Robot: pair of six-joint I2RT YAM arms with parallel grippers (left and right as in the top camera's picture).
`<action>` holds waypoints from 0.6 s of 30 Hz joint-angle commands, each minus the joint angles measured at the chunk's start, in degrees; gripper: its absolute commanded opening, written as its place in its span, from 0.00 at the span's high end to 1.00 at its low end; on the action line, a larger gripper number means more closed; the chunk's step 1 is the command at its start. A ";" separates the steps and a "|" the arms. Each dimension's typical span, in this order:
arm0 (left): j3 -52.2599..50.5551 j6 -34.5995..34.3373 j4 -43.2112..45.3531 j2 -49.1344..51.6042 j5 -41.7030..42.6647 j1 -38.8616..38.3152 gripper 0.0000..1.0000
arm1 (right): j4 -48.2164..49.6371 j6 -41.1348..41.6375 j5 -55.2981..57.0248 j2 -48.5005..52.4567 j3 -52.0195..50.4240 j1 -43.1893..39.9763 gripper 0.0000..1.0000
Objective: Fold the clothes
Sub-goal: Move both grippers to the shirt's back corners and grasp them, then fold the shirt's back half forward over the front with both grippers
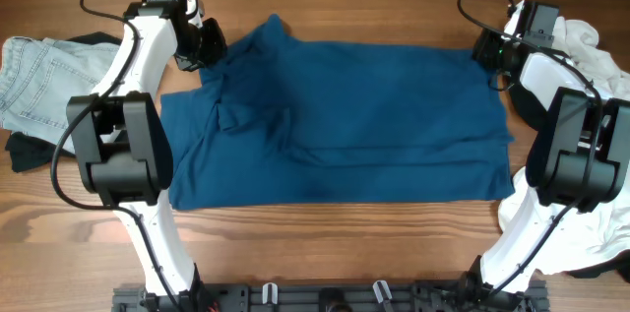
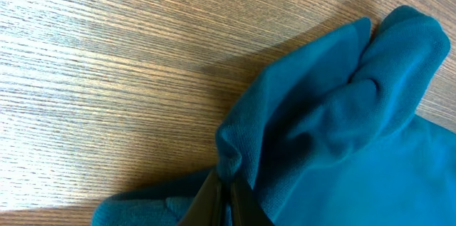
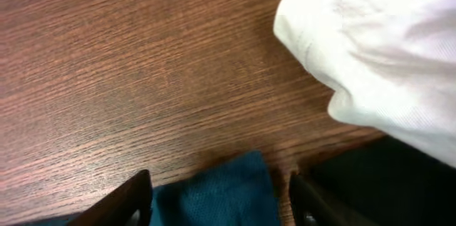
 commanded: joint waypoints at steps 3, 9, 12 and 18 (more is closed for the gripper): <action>0.20 -0.33 -0.02 -1.07 -0.63 -0.11 0.96 | 0.85 0.81 -0.87 2.12 0.28 0.48 0.40; 0.20 -0.33 -0.02 -1.07 -0.63 -0.11 0.96 | 0.79 3.37 -2.19 5.51 0.31 0.48 0.66; 0.20 -0.33 -0.04 -1.07 -0.63 -0.11 0.96 | -0.02 4.72 -2.14 5.44 0.33 0.46 0.93; 0.24 -0.35 0.15 -3.61 5.97 1.42 0.96 | -7.85 6.32 -1.86 -2.10 0.42 -0.22 0.96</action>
